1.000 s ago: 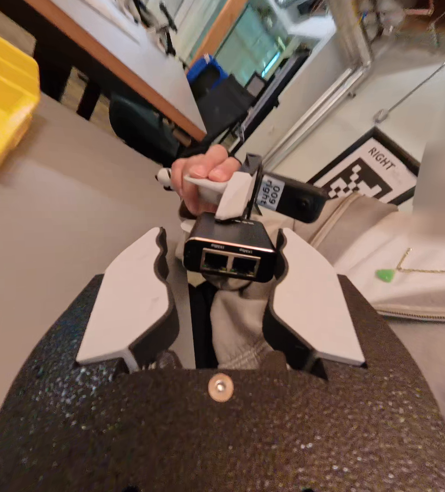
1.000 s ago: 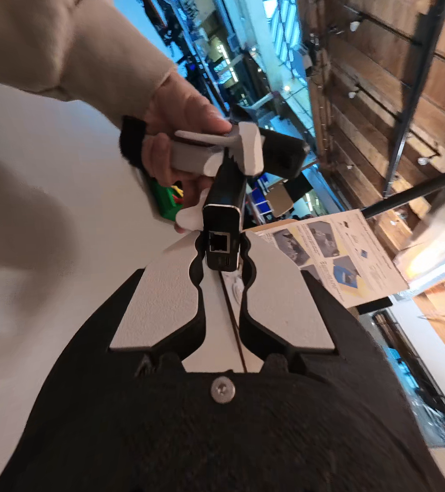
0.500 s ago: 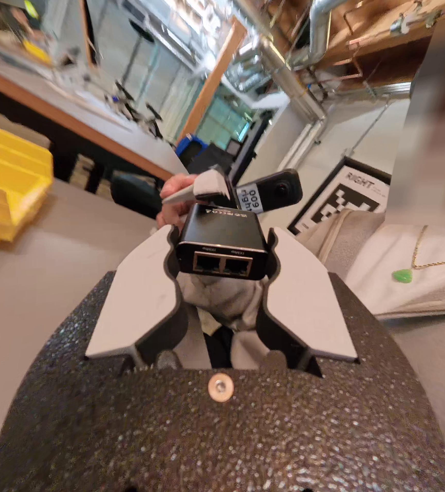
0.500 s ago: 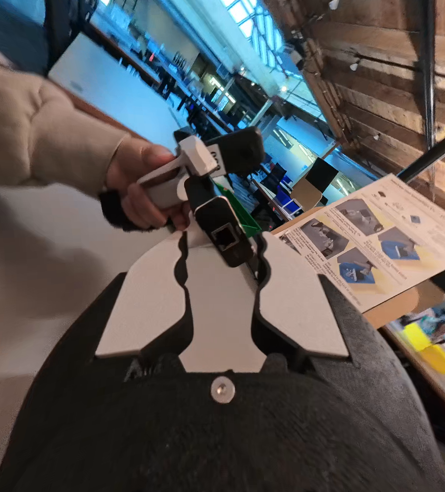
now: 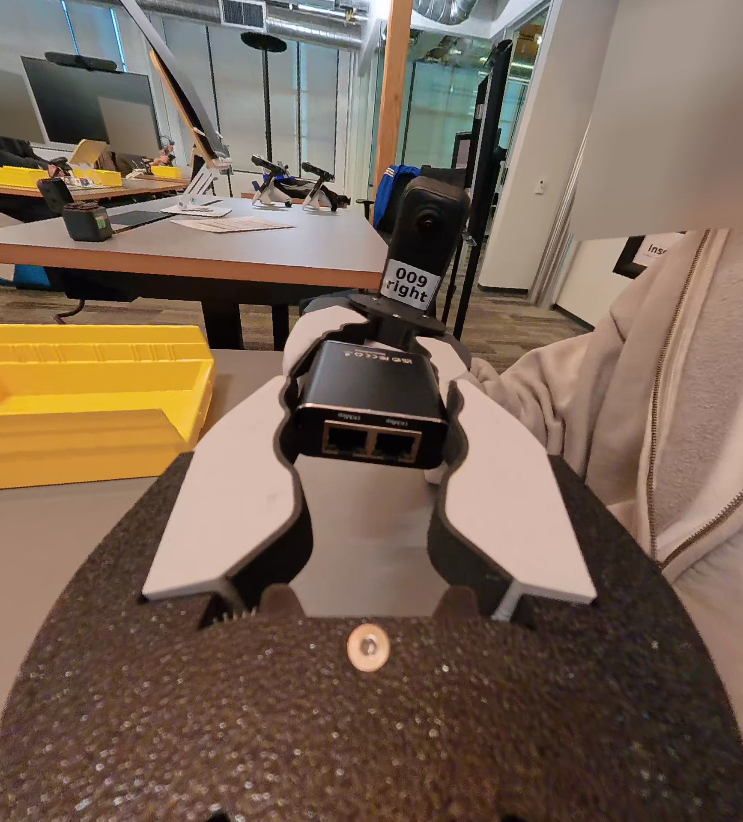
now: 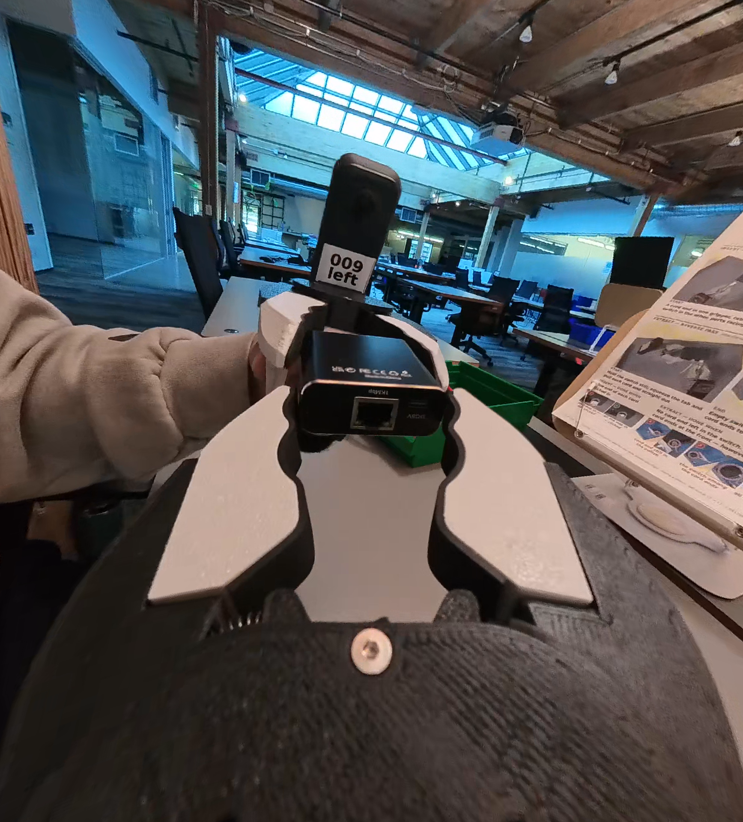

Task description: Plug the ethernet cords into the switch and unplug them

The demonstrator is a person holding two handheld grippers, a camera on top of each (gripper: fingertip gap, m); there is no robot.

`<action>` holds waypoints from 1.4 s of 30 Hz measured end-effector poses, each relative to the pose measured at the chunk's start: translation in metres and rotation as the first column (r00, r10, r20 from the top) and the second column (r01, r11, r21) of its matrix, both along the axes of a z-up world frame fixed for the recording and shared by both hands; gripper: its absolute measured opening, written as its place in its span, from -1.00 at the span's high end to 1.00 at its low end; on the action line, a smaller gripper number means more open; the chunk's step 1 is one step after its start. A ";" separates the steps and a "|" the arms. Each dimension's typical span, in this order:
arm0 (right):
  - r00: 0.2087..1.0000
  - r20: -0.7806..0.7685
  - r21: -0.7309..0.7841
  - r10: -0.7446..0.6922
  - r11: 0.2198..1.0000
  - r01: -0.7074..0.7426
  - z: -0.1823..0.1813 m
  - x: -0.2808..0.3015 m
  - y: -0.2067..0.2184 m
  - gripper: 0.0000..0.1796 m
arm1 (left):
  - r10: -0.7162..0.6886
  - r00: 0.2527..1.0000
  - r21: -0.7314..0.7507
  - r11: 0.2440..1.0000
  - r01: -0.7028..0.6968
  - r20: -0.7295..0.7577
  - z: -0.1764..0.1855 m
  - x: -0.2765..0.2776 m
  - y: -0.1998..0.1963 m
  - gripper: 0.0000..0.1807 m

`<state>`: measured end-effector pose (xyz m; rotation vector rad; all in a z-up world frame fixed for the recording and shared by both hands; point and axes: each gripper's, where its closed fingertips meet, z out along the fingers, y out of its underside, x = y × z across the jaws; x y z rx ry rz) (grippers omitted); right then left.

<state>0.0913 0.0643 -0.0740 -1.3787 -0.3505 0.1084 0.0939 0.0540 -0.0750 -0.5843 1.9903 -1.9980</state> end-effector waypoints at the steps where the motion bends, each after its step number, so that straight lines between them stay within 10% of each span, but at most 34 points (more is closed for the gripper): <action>1: 1.000 0.010 0.005 0.006 1.000 -0.006 0.000 -0.001 -0.001 0.31 | 0.000 1.000 0.005 1.000 0.000 0.001 0.000 0.000 -0.001 0.30; 9: 0.997 0.072 0.068 -0.034 0.997 0.029 0.008 0.012 -0.015 0.31 | 0.102 0.987 -0.012 0.994 -0.104 -0.120 0.008 0.003 0.002 0.25; 17: 0.973 0.231 0.054 -0.028 0.998 0.016 0.001 0.004 -0.018 0.31 | -0.171 0.826 -0.230 0.972 0.052 -0.537 -0.015 -0.016 -0.011 0.36; 31: 0.971 0.237 -0.059 0.029 0.998 -0.016 -0.023 0.001 -0.010 0.30 | -0.360 0.625 -0.436 0.899 0.036 -0.692 -0.031 -0.014 -0.015 0.71; 42: 0.959 0.277 -0.074 0.062 0.996 -0.043 -0.032 -0.006 -0.008 0.20 | -0.339 0.608 -0.424 0.906 0.004 -0.718 -0.032 -0.004 -0.026 0.74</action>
